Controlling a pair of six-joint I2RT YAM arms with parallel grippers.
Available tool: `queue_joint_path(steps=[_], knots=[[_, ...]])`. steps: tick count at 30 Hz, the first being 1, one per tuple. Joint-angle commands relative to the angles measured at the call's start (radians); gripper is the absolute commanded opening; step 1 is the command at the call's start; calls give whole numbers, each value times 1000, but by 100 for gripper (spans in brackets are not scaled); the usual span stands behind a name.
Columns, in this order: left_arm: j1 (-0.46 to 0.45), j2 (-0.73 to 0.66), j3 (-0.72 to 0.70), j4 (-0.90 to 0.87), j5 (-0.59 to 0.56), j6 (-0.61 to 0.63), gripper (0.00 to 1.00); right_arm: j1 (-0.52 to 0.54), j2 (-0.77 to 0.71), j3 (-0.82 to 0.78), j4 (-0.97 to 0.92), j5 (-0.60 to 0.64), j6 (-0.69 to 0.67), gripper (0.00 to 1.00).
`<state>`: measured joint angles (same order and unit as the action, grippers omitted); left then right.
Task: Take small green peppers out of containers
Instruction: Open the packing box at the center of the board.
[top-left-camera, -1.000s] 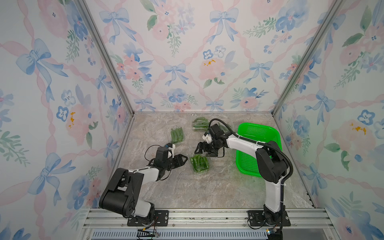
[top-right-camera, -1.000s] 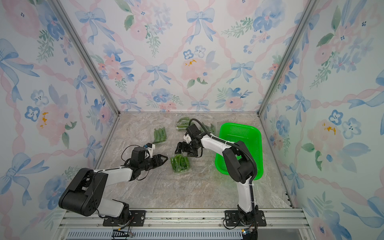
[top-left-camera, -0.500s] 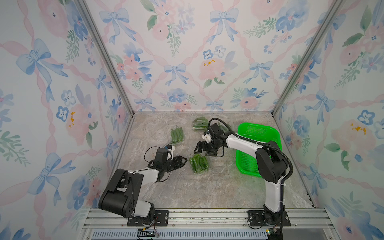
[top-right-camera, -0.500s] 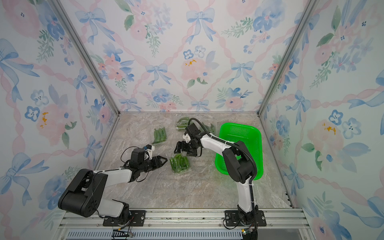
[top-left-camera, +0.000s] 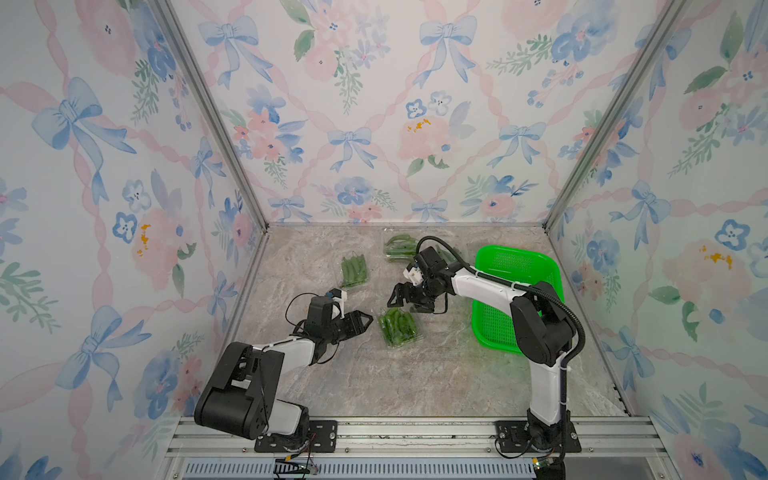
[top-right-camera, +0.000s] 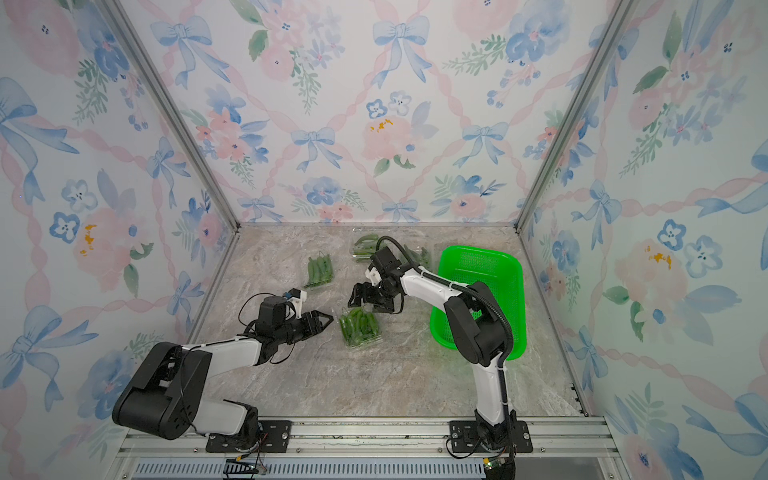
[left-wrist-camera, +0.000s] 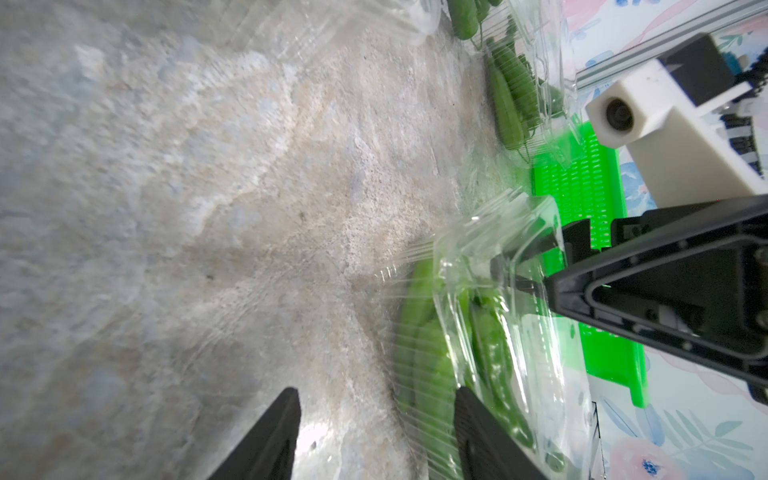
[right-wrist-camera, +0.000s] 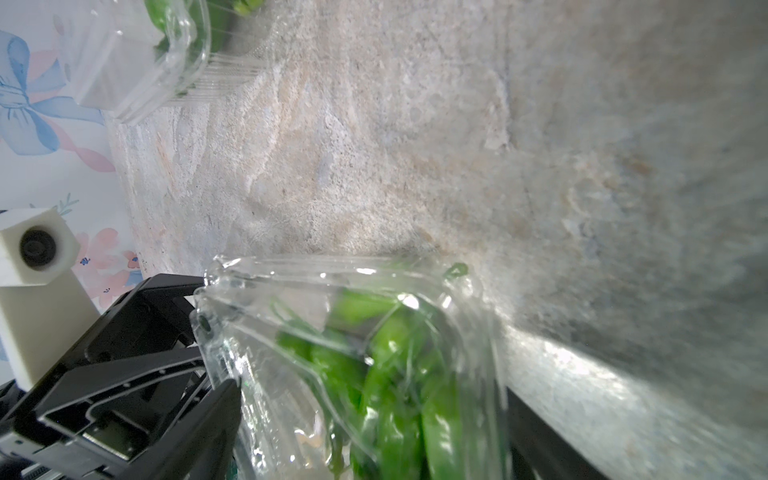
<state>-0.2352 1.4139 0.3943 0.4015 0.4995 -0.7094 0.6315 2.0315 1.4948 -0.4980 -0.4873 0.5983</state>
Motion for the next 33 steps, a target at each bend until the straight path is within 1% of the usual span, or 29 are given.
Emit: queue_joint_path(steps=[1,8,25,33], knots=[[4,-18,-11,-9,28,0,62,14,25,34,-17,-15,8,91],[2,4,-2,-9,39,4,62,17,27,40,-18,-16,8,91],[-10,36,16,-9,22,4,62,33,36,36,-7,-27,12,90],[-26,65,42,12,16,-20,61,45,62,53,-12,-48,15,88]])
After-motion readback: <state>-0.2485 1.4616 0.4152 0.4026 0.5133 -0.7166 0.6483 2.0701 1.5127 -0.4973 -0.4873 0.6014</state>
